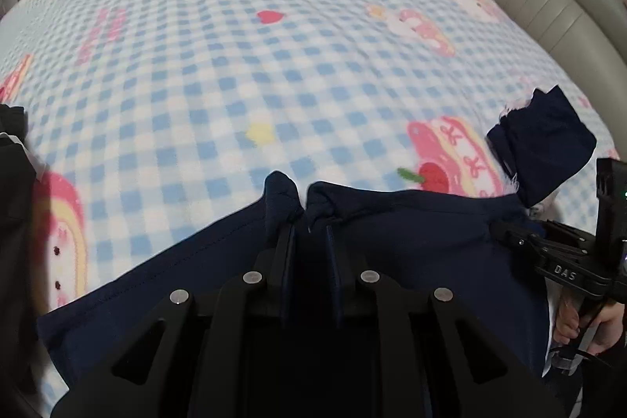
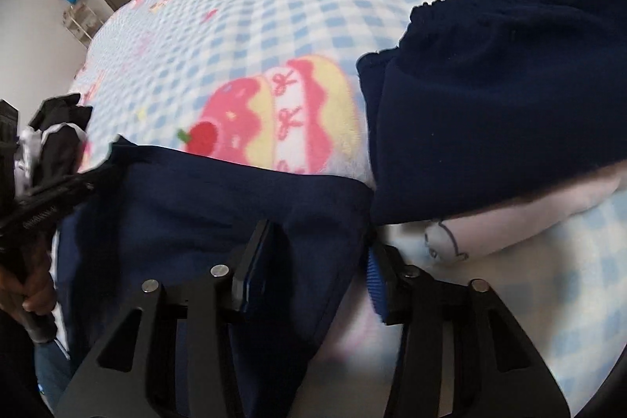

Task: Fold clothes

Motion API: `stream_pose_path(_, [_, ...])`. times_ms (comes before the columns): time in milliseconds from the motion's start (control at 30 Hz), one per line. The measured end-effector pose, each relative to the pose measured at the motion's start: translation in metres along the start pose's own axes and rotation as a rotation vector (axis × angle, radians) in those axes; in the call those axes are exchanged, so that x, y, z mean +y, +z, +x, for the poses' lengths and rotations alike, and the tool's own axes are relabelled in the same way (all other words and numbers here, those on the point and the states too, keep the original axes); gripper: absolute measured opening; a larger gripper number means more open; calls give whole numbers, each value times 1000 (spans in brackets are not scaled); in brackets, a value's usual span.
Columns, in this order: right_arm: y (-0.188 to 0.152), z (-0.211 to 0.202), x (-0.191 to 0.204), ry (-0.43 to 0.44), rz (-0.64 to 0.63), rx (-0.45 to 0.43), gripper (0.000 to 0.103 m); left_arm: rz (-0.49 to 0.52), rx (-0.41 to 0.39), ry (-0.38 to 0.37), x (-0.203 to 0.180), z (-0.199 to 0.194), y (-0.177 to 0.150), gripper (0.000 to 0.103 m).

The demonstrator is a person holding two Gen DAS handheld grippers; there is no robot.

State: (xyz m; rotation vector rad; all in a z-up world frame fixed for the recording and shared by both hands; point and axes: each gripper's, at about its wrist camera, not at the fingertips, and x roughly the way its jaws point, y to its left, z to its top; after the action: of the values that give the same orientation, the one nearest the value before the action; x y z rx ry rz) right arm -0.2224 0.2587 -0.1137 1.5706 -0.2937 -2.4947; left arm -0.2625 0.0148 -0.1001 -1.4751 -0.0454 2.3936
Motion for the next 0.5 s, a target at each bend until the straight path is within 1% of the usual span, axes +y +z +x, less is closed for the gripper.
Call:
stream_pose_path(33, [0,0,-1,-10,2,-5,30,-4,0,1,2,0,0,18])
stream_pose_path(67, [-1,-2,-2,-22,6,-8,26,-7,1,1,5,0,1,18])
stream_pose_path(133, [-2,-7,-2,-51,5,-15,26,-42,5,-50,11,1,3,18])
stream_pose_path(167, [-3,-10,-2,-55,3,-20,26,-43,7,-71,10,3,4,18])
stream_pose_path(200, [-3,-11,-2,-27,16,-27,26,-43,9,-91,9,5,5,18])
stream_pose_path(233, [-2,-11,-4,5,32,-33,31,-44,10,-112,8,7,6,18])
stream_pose_path(300, [0,-7,-5,58,54,-39,34,-28,28,-102,2,13,9,17])
stream_pose_path(333, [1,-4,-3,51,39,-41,31,-18,29,-105,-2,16,11,17])
stream_pose_path(367, [2,-1,-1,41,21,-44,25,-2,23,-104,-7,18,14,16])
stream_pose_path(400, [2,-1,1,29,8,-47,21,13,9,-88,-11,18,17,13])
stream_pose_path(433, [2,-5,3,25,-2,-60,12,44,-17,-66,-15,15,20,12])
stream_pose_path(467, [2,-12,4,24,-10,-78,8,52,-25,-21,-16,15,23,12])
stream_pose_path(500, [2,-16,4,13,-15,-85,7,60,-34,24,-16,14,25,11])
